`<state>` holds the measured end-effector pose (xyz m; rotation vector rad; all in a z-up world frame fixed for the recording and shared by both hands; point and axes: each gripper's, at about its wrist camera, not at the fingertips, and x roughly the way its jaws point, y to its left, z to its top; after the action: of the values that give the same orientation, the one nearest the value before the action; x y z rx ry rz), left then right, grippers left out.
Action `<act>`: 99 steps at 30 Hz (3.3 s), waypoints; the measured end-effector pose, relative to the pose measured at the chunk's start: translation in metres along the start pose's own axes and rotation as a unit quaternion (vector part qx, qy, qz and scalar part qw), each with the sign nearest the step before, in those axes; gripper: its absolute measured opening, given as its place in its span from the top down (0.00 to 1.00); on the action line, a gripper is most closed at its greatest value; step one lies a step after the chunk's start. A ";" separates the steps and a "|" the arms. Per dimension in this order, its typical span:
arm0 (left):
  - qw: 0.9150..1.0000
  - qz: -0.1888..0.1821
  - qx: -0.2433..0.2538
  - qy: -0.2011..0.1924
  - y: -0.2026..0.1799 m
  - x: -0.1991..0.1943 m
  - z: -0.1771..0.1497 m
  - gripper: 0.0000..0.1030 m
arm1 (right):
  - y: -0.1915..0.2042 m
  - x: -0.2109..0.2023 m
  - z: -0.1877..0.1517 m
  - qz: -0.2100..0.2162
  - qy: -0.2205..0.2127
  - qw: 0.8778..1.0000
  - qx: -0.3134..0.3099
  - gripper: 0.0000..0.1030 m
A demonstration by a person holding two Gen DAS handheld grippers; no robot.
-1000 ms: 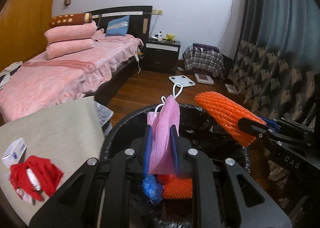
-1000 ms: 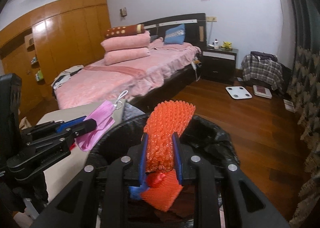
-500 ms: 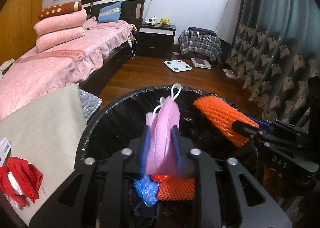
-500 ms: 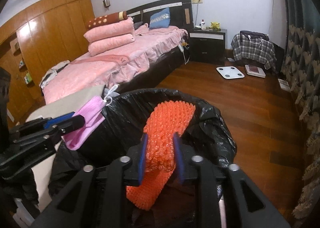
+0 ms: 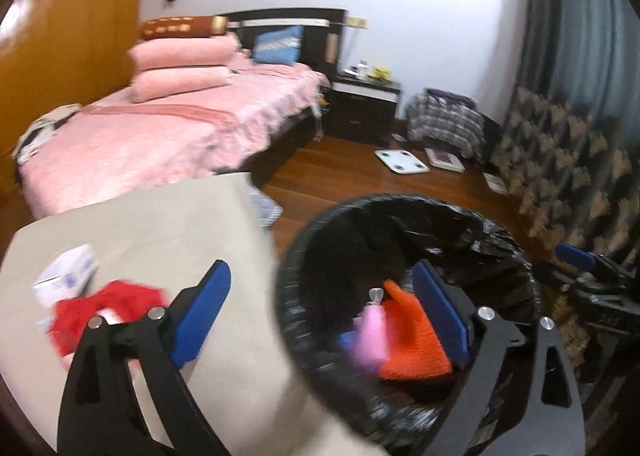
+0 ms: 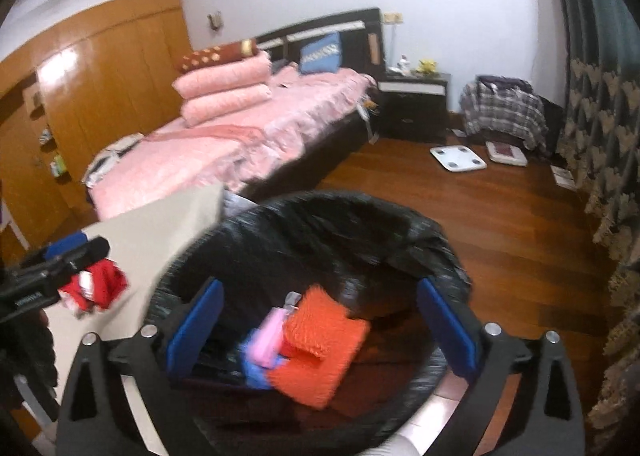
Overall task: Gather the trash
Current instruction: 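Open both grippers over the bin to drop the mask and mesh strip, then move both tools back over the table and grasp the pink sock with the left gripper, then grasp the red cloth with the right gripper while the left holds the pink sock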
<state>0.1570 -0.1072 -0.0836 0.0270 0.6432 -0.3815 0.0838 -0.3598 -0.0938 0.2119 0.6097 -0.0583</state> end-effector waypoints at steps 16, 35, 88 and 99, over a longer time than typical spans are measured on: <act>0.984 0.164 -0.064 -0.011 0.148 -0.096 -0.053 0.13 | 0.186 0.022 0.004 0.133 -0.012 0.986 -0.095 0.06; 0.981 0.159 -0.102 0.047 0.191 -0.048 -0.085 0.17 | 0.246 0.094 -0.046 0.112 0.059 0.981 -0.149 0.07; 0.961 0.193 -0.193 0.031 0.260 -0.079 -0.098 0.69 | 0.330 0.113 -0.037 0.177 0.062 0.965 -0.185 0.13; 0.961 0.195 -0.196 0.026 0.264 -0.084 -0.090 0.69 | 0.360 0.150 -0.042 0.196 0.132 0.951 -0.200 0.70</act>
<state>0.1374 0.1792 -0.1306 -0.2134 0.7379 0.1329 0.2252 0.0020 -0.1485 -0.0576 0.8205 0.4827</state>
